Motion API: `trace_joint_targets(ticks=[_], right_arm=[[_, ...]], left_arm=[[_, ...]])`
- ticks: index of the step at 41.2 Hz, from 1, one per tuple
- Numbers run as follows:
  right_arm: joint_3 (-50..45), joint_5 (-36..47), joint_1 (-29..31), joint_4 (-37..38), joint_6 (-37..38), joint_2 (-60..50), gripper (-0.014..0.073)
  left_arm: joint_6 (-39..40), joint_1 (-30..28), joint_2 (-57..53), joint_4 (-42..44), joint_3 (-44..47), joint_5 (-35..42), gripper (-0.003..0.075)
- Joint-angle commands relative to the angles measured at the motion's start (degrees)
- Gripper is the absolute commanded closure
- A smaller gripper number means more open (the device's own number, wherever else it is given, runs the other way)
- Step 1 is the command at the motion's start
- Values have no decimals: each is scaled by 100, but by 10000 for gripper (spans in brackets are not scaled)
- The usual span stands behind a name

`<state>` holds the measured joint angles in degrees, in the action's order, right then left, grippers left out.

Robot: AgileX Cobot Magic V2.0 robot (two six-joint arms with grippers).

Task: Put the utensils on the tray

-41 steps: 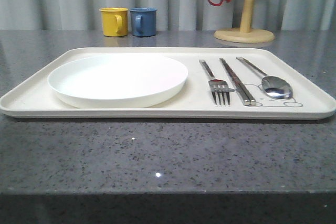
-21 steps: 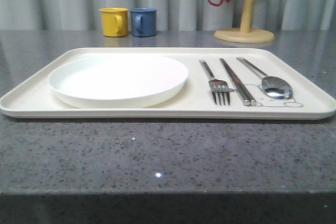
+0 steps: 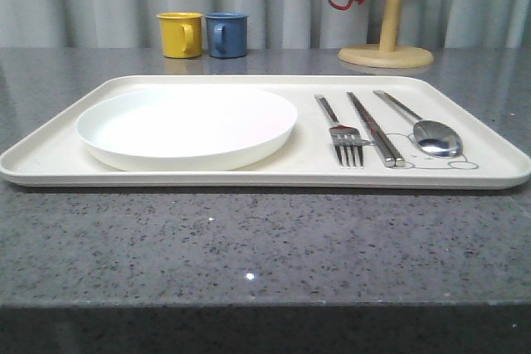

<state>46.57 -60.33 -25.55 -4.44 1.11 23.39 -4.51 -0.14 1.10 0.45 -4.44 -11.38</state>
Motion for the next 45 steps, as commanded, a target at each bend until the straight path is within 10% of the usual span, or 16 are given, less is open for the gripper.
trace_joint_targets(ticks=[1,45], right_arm=[[129,405,-1,25,-57,49,662],[129,397,-1,24,-57,49,662]], left_arm=[[9,-10,-158,-111,264,1211,738],[9,100,-293,-111,475,1386,738]])
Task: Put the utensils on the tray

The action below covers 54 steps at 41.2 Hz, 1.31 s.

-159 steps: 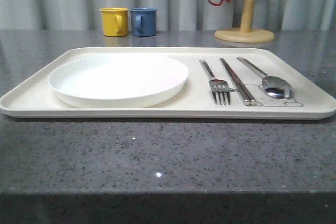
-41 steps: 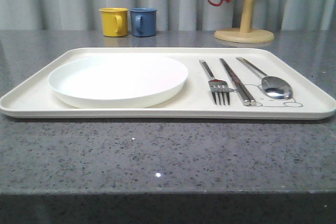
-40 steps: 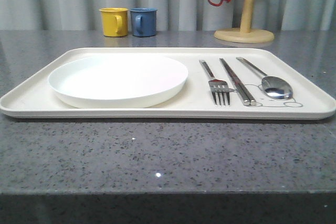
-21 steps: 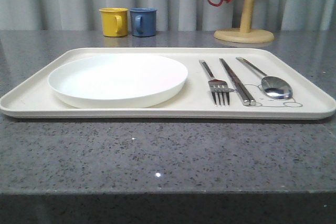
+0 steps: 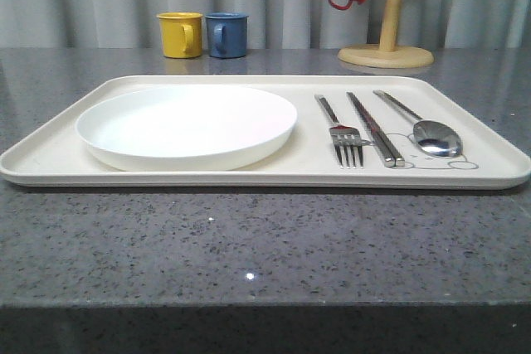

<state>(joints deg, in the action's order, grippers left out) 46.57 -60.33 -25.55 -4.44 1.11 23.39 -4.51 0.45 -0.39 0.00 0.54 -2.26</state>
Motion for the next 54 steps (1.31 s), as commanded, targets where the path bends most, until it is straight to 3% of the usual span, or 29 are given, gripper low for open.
trace_joint_targets(ticks=[1,26,42,54], right_arm=[[129,397,-1,24,-57,49,662],[-9,609,70,263,-64,-162,662],[-3034,4370,2168,611,-64,-1877,662],[-4616,5810,2645,259,-64,-2493,662]], left_arm=[[9,41,-143,-65,-22,474,738],[9,41,-135,-65,-22,474,738],[9,41,-135,-65,-22,474,738],[9,41,-135,-65,-22,474,738]])
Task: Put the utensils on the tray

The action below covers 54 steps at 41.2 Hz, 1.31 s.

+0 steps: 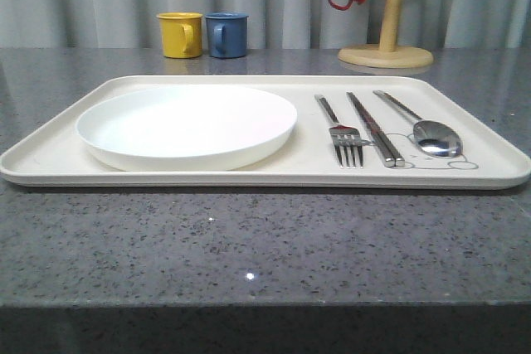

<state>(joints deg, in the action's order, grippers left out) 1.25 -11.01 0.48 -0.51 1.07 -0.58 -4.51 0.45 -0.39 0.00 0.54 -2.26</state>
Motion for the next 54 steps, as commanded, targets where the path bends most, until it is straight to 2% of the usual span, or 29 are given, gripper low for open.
trace_joint_targets(ticks=[1,10,54], right_arm=[[-165,994,42,-174,-60,-96,662],[-272,1262,42,-209,-60,-96,662],[-272,1255,42,-209,-60,-96,662]], left_arm=[[9,41,-135,-65,-22,474,738],[9,41,-135,-65,-22,474,738],[9,41,-135,-65,-22,474,738]])
